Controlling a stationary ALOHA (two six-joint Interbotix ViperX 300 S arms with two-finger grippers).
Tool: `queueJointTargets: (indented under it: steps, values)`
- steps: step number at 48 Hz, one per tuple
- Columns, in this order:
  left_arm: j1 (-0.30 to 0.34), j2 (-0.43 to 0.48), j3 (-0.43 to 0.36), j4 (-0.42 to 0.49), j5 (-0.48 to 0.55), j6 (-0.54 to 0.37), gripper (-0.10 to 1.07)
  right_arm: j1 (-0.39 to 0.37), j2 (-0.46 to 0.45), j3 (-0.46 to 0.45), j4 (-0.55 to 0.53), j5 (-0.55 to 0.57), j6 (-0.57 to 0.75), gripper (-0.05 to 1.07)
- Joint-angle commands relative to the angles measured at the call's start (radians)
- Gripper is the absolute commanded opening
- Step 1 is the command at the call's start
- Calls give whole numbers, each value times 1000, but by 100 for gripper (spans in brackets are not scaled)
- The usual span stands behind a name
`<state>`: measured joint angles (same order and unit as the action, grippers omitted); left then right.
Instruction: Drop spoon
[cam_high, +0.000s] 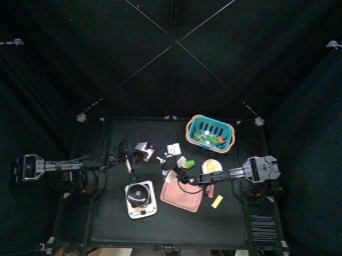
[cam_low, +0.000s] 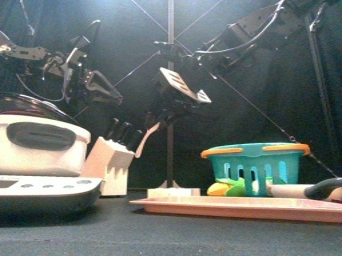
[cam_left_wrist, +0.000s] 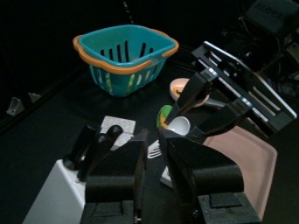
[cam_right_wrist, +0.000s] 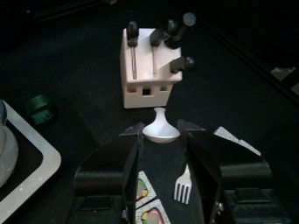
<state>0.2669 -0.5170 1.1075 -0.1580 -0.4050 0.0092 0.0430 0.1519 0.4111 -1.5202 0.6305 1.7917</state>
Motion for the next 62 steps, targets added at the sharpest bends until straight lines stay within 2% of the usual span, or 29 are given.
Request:
queueJointTargets:
  steps: [1,6,14,28,40,48,62]
  values:
    - [-9,-11,-9,5,-9,3,62,0,-61,6,11,28,3,69]
    - [-20,-31,2,9,-9,5,62,-8,-87,44,23,60,5,69]
    - [-25,-84,34,31,-9,3,62,-44,-84,66,40,41,5,69]
    - [-25,-204,117,32,-9,2,62,-143,12,28,48,-41,5,70]
    - [-15,-232,135,31,-9,2,62,-170,61,-25,46,-81,5,72]
    - [-15,-232,135,31,-9,2,62,-170,87,-49,64,-94,3,79]
    - [-15,-232,138,31,-9,0,62,-186,107,-43,89,-98,2,102]
